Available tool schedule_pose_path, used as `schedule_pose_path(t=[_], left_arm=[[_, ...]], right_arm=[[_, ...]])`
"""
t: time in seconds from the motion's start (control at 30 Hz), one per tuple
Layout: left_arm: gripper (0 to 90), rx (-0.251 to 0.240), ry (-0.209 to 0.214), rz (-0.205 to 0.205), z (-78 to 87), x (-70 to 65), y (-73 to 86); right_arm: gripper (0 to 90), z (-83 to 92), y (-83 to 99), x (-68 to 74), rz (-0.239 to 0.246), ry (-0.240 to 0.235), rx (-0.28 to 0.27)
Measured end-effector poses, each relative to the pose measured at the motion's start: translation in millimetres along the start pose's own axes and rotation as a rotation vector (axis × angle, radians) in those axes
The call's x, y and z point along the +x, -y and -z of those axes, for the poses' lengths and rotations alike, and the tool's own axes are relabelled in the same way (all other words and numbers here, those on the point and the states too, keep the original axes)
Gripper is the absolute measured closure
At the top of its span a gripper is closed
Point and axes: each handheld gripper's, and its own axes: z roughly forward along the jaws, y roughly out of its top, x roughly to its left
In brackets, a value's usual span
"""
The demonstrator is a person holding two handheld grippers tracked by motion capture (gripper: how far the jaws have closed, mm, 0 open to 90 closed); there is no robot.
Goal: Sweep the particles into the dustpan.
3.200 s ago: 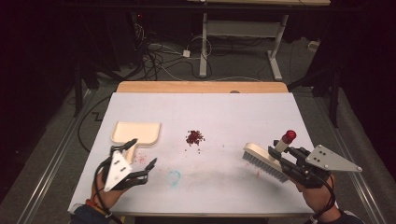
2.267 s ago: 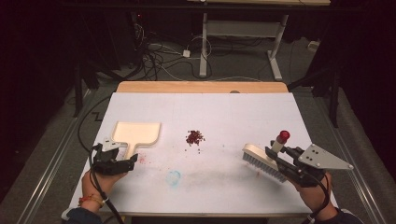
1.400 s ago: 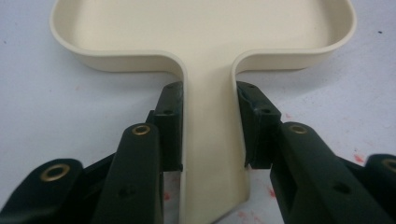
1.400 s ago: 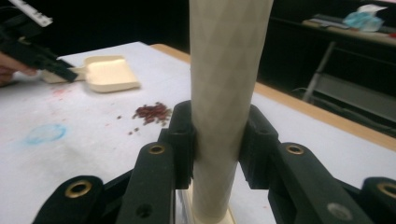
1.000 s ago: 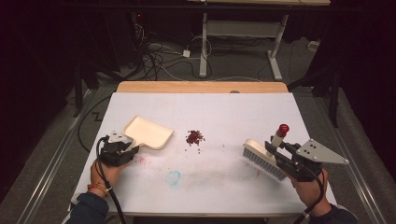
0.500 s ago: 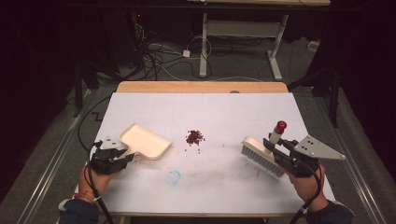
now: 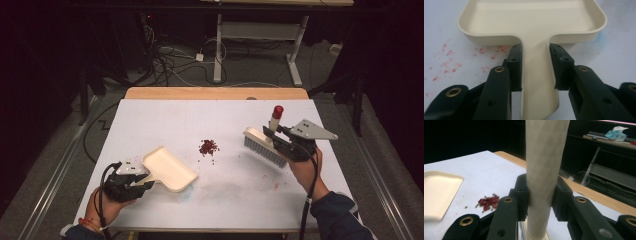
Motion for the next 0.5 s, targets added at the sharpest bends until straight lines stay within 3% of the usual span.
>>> schedule_pose_path(t=[0.1,0.13,0.2,0.27,0.3,0.33,0.37,0.5], left_arm=[[63.7,0.001,0.009,-0.004,-2.3,-1.9,-1.1],[63.7,-0.001,0.014,-0.006,-3.0,-2.1,-1.4],[63.7,0.000,0.013,-0.009,-4.2,-3.2,-1.2],[63.7,0.001,0.014,-0.012,-4.4,-3.6,-0.7],[63.7,-0.001,0.018,-0.011,-4.7,-3.5,-0.1],[63.7,0.003,0.024,-0.009,-4.8,-2.7,0.4],[63.7,0.002,0.028,-0.004,-5.2,-2.0,1.0],[63.7,0.006,0.027,-0.004,-6.7,-2.6,0.1]], right_arm=[[70.0,-32.8,-13.0,0.5,-0.012,-0.011,-0.010],[70.0,-32.8,-13.0,0.5,-0.012,-0.011,-0.010],[70.0,-59.1,-19.3,3.8,-0.024,-0.028,-0.013],[70.0,-67.0,-20.3,6.2,-0.024,-0.034,-0.010],[70.0,-82.5,-20.7,10.9,-0.034,-0.052,-0.007],[70.0,-82.5,-20.7,10.9,-0.034,-0.052,-0.007],[70.0,-97.7,-20.0,16.0,-0.032,-0.064,0.009],[70.0,-117.1,-19.7,23.6,-0.009,-0.060,0.020]])
